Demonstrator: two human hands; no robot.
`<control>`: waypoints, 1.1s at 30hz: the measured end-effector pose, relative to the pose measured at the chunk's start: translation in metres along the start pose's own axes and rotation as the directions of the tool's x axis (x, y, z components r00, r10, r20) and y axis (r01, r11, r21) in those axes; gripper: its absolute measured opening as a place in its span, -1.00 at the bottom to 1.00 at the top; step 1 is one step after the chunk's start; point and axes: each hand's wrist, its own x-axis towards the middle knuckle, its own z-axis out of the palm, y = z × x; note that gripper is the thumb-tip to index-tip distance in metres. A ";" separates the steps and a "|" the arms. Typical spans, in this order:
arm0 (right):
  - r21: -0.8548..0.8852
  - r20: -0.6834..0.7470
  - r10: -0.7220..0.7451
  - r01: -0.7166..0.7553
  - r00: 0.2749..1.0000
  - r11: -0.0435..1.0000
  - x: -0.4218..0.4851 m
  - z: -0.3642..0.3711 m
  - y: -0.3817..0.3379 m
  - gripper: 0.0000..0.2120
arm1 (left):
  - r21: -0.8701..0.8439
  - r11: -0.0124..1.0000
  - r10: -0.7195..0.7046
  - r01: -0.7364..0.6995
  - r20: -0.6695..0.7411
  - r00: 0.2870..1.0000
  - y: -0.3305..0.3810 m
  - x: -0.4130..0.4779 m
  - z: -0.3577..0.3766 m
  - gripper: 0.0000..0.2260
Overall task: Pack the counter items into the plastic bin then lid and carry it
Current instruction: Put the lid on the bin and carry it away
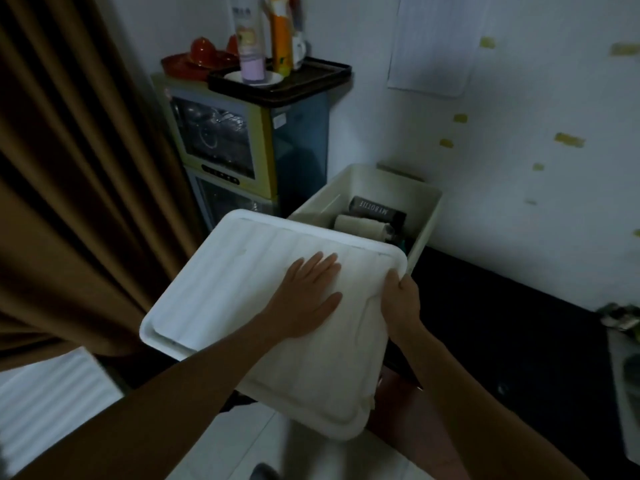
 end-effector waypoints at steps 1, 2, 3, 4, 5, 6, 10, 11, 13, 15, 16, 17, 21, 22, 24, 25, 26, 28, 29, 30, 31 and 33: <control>0.006 -0.020 0.002 -0.002 1.000 1.000 0.006 -0.002 -0.002 -0.64 | 0.009 1.000 0.007 -0.007 0.015 1.000 0.000 0.009 -0.002 -0.37; 0.007 -0.043 0.008 -0.008 0.999 1.000 0.012 -0.004 -0.005 -0.65 | 0.016 1.000 0.011 -0.011 0.029 1.000 -0.001 0.018 -0.001 -0.36; 0.017 -0.065 0.013 -0.012 0.998 1.000 0.020 -0.006 -0.006 -0.66 | 0.017 1.000 0.021 -0.022 0.046 0.999 -0.001 0.030 0.001 -0.36; 0.023 -0.066 0.022 -0.020 0.998 1.000 0.024 -0.007 -0.008 -0.67 | 0.014 1.000 0.023 -0.024 0.057 0.998 -0.003 0.034 0.002 -0.35; 0.026 -0.084 0.034 -0.032 0.996 0.999 0.032 -0.009 -0.007 -0.67 | 0.004 0.999 0.039 -0.039 0.071 0.997 -0.003 0.046 0.005 -0.36; 0.026 -0.096 0.053 -0.051 0.994 0.998 0.038 -0.011 -0.007 -0.66 | -0.010 0.999 0.047 -0.046 0.084 0.995 -0.003 0.055 0.007 -0.37; 0.006 -0.179 0.105 -0.105 0.978 0.994 0.073 -0.017 -0.010 -0.66 | -0.058 0.995 0.092 -0.084 0.150 0.984 -0.003 0.097 0.011 -0.45; 0.004 -0.193 0.105 -0.106 0.976 0.994 0.080 -0.019 -0.011 -0.67 | -0.067 0.993 0.106 -0.097 0.161 0.981 -0.004 0.106 0.013 -0.46; -0.011 -0.205 0.107 -0.111 0.973 0.994 0.093 -0.020 -0.014 -0.69 | -0.070 0.991 0.122 -0.111 0.187 0.975 -0.007 0.122 0.015 -0.46; -0.025 -0.222 0.114 -0.123 0.968 0.992 0.107 -0.020 -0.016 -0.73 | -0.068 0.991 0.126 -0.114 0.217 0.968 -0.012 0.140 0.020 -0.45; -0.028 -0.236 0.116 -0.127 0.965 0.992 0.114 -0.019 -0.019 -0.74 | -0.067 0.991 0.132 -0.120 0.225 0.965 -0.014 0.149 0.021 -0.45; -0.031 -0.242 0.125 -0.136 0.962 0.990 0.119 -0.017 -0.021 -0.75 | -0.065 0.991 0.132 -0.121 0.229 0.964 -0.017 0.157 0.022 -0.45; -0.046 -0.250 0.142 -0.158 0.958 0.986 0.138 -0.005 -0.025 -0.74 | -0.025 0.992 0.124 -0.121 0.233 0.965 -0.029 0.181 0.029 -0.42; -0.071 -0.252 0.131 -0.154 0.959 0.986 0.141 -0.002 -0.025 -0.74 | -0.012 0.993 0.116 -0.116 0.223 0.968 -0.031 0.184 0.033 -0.41; -0.115 -0.259 0.105 -0.139 0.960 0.984 0.146 0.001 -0.025 -0.78 | -0.006 0.995 0.102 -0.103 0.205 0.973 -0.033 0.189 0.040 -0.40; -0.143 -0.258 0.097 -0.137 0.961 0.980 0.148 0.004 -0.025 -0.78 | -0.005 0.996 0.092 -0.093 0.198 0.976 -0.034 0.191 0.044 -0.41; -0.195 -0.259 0.085 -0.138 0.962 0.971 0.151 0.005 -0.026 -0.76 | -0.008 0.997 0.080 -0.080 0.189 0.979 -0.035 0.195 0.047 -0.41; -0.333 -0.255 0.038 -0.124 0.966 0.935 0.158 0.006 -0.029 -0.67 | -0.005 0.998 0.058 -0.058 0.169 0.984 -0.034 0.203 0.052 -0.41; -0.377 -0.244 0.009 -0.104 0.970 0.920 0.161 0.006 -0.029 -0.63 | -0.003 0.999 0.048 -0.048 0.160 0.986 -0.034 0.206 0.053 -0.41; -0.409 -0.229 -0.012 -0.085 0.973 0.909 0.164 0.007 -0.030 -0.61 | -0.003 0.999 0.040 -0.040 0.152 0.988 -0.034 0.209 0.053 -0.41; -0.439 -0.213 -0.034 -0.064 0.976 0.896 0.167 0.007 -0.030 -0.60 | -0.009 1.000 0.030 -0.029 0.148 0.989 -0.033 0.211 0.053 -0.41; -0.504 -0.174 -0.086 -0.013 0.981 0.863 0.177 0.006 -0.028 -0.58 | -0.021 1.000 0.003 -0.001 0.141 0.990 -0.032 0.218 0.053 -0.42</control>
